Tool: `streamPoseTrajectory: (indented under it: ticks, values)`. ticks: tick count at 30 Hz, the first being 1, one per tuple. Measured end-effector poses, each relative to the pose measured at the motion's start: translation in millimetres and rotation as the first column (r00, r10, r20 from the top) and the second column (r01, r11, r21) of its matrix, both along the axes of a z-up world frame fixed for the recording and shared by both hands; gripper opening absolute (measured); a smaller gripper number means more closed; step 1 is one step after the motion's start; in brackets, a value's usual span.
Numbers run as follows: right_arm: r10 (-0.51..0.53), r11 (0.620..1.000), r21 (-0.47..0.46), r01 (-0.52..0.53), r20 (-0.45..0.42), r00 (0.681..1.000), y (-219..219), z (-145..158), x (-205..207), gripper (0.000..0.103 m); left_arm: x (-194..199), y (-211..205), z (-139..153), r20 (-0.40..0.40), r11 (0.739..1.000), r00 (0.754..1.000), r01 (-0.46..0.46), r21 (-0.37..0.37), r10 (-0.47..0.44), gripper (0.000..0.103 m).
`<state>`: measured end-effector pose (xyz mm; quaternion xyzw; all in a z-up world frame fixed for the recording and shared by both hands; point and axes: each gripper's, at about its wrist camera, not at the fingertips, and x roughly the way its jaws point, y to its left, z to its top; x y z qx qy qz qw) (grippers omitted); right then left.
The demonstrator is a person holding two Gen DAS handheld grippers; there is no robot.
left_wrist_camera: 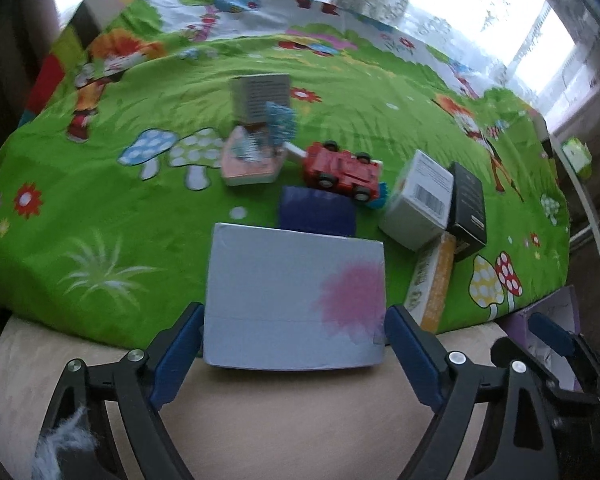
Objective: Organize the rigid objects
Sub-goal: 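Grasp the pink-stained white box with the left gripper while the right grasps the tan box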
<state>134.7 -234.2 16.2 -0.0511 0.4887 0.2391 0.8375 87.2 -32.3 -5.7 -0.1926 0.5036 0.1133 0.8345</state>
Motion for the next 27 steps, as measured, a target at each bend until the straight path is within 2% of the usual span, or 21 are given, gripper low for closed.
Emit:
streamPoseTrajectory:
  ticks: [11, 12, 13, 17, 19, 20, 21, 22, 23, 24, 27]
  values:
    - [0.035, 0.999, -0.002, -0.035, -0.031, 0.999, 45.2, -3.4, 7.5, 0.090, -41.9, 24.6, 11.8, 0.094, 0.994, 0.990, -0.103, -0.026, 0.105, 0.090]
    - [0.036, 0.999, -0.006, -0.036, -0.030, 0.999, 48.9, -3.8, 8.7, 0.090, -44.4, 24.9, 11.9, 0.095, 0.994, 0.989, -0.108, -0.025, 0.110, 0.067]
    - [0.037, 0.999, -0.012, -0.038, -0.029, 0.999, 52.7, -4.3, 9.8, 0.089, -44.5, 25.9, 10.4, 0.087, 0.993, 0.990, -0.112, -0.033, 0.115, 0.056]
    - [0.041, 0.998, -0.050, -0.043, -0.037, 0.998, 67.0, -10.5, 15.7, 0.082, -43.3, 30.0, 2.7, 0.069, 0.991, 0.990, -0.118, -0.062, 0.122, 0.056]
    - [0.046, 0.997, -0.065, -0.050, -0.057, 0.997, 71.4, -16.8, 18.8, 0.069, -43.8, 28.4, 3.1, 0.072, 0.991, 0.990, -0.117, -0.058, 0.121, 0.056]
    - [0.048, 0.996, -0.070, -0.053, -0.070, 0.996, 72.3, -19.9, 20.1, 0.064, -43.5, 28.5, 3.4, 0.073, 0.991, 0.990, -0.116, -0.061, 0.121, 0.057]
    - [0.049, 0.996, -0.072, -0.055, -0.084, 0.995, 72.5, -23.1, 21.3, 0.053, -43.9, 28.5, 3.1, 0.074, 0.991, 0.990, -0.115, -0.068, 0.120, 0.063]
    - [0.048, 0.996, -0.073, -0.055, -0.096, 0.994, 72.1, -25.8, 22.1, 0.043, -44.4, 28.5, 2.9, 0.074, 0.991, 0.990, -0.114, -0.072, 0.120, 0.075]
    - [0.048, 0.996, -0.070, -0.056, -0.106, 0.993, 71.0, -28.0, 22.6, 0.034, -45.0, 28.0, 4.4, 0.080, 0.991, 0.989, -0.117, -0.068, 0.122, 0.081]
    - [0.050, 0.997, -0.061, -0.057, -0.112, 0.993, 70.2, -28.8, 22.6, 0.031, -45.6, 27.2, 6.5, 0.088, 0.991, 0.989, -0.116, -0.061, 0.121, 0.087]
    - [0.048, 0.997, -0.048, -0.053, -0.108, 0.993, 66.5, -27.9, 20.3, 0.023, -40.2, 20.9, 13.9, 0.090, 0.995, 0.991, -0.095, -0.037, 0.098, 0.092]
